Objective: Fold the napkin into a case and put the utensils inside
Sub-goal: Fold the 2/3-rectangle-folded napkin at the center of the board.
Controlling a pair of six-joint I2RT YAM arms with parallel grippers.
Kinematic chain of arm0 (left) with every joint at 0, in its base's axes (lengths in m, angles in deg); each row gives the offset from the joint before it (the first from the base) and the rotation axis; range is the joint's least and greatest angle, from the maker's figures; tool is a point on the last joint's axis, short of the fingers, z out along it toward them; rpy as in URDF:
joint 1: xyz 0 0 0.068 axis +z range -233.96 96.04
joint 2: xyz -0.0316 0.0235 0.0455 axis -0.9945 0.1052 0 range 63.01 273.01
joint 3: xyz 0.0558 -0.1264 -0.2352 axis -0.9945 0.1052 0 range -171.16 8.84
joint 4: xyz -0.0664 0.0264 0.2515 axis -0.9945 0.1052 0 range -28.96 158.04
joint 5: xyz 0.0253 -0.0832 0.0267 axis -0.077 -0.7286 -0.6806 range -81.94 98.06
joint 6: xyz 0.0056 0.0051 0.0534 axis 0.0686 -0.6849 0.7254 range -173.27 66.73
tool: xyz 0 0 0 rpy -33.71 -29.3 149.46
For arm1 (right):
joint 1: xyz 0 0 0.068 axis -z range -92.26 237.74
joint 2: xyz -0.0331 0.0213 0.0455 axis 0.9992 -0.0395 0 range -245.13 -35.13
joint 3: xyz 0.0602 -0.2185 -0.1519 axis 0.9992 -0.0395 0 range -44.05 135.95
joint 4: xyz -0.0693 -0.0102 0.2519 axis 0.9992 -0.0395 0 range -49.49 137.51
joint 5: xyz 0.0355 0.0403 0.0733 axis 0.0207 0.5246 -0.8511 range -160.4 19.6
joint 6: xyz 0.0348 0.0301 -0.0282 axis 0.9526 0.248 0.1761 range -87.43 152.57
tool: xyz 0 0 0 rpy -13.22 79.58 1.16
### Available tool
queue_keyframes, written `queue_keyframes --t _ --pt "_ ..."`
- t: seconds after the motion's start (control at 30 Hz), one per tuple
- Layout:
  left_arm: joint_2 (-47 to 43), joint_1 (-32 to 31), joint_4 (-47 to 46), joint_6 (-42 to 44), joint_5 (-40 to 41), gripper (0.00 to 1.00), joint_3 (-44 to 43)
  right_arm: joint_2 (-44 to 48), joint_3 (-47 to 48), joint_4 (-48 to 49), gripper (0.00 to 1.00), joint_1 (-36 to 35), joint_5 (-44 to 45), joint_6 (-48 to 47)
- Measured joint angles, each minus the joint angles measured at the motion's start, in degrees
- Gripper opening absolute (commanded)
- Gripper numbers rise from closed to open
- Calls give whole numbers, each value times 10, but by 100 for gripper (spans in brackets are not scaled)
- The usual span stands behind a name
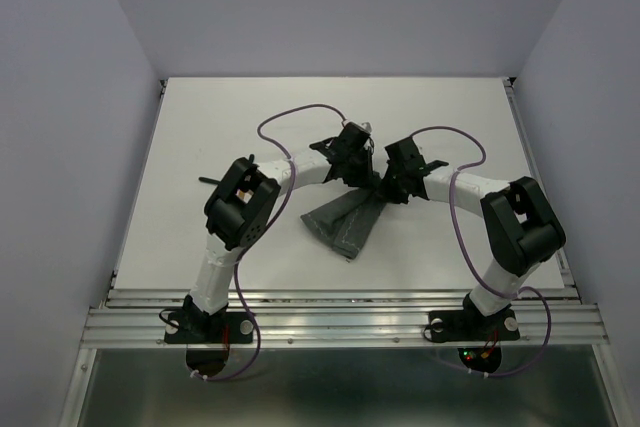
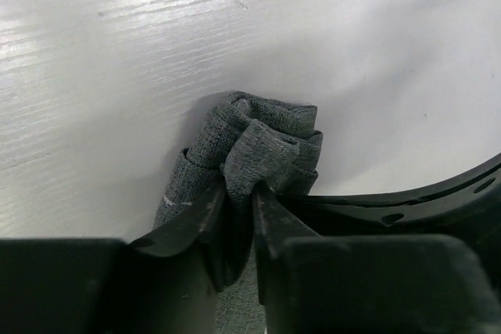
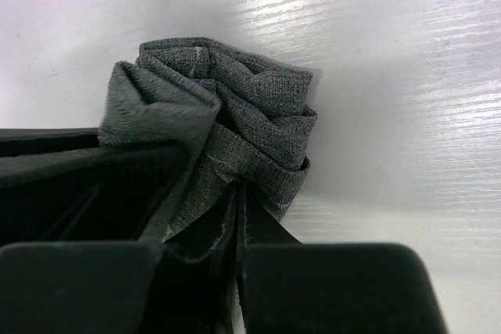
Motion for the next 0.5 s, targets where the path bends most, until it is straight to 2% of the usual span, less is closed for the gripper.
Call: queue_keyframes --t 0.03,0.07,0.1,0.5 --pt "-1 0 -3 -2 2 18 4 0 0 0 1 0 0 0" --pt "-2 0 -4 -2 3 6 7 0 0 0 1 0 0 0" --pt "-4 0 -7 -5 4 1 11 0 0 0 1 0 0 0" --pt "-34 0 -18 -3 13 0 43 1 0 0 1 0 -2 2"
